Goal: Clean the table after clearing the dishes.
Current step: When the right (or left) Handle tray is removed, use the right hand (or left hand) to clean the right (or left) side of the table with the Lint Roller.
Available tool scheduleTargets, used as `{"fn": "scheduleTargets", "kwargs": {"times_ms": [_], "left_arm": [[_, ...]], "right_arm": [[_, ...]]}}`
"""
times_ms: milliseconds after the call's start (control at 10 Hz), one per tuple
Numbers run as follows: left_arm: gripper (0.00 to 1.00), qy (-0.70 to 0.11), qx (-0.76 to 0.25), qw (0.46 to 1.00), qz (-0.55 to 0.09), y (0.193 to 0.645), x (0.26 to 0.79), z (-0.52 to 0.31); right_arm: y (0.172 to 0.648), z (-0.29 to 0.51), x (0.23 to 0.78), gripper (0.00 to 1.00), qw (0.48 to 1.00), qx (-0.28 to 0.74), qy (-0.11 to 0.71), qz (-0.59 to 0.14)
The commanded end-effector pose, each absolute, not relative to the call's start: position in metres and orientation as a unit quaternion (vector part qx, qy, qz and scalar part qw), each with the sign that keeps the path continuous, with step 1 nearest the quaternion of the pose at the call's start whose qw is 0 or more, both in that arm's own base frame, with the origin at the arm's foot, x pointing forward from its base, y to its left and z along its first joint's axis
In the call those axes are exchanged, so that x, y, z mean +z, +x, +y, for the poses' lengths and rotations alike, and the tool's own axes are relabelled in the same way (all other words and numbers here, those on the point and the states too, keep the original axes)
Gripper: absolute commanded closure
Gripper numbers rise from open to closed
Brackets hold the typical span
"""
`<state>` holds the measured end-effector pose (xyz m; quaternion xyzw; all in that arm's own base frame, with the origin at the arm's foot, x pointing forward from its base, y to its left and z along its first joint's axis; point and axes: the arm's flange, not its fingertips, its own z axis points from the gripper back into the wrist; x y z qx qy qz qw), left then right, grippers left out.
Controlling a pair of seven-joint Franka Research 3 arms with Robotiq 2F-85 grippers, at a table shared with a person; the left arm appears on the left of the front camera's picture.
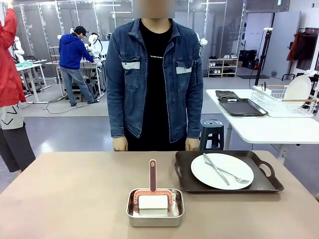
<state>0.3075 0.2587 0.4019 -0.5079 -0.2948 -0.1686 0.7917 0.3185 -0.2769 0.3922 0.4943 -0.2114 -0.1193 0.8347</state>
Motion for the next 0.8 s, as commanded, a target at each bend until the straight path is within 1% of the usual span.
{"fn": "scheduleTargets", "kwargs": {"times_ms": [0,700], "left_arm": [[0.0,-0.508,-0.169,0.792,-0.294,0.3006,0.4041,0.2581],[0.0,-0.508,-0.169,0.792,-0.294,0.3006,0.4041,0.2581]], "right_arm": [[0.3169,-0.2761,0.3941,0.0,0.832,-0.118,0.497,-0.215],[0.3169,-0.2761,0.3941,0.0,0.832,-0.118,0.497,-0.215]]}}
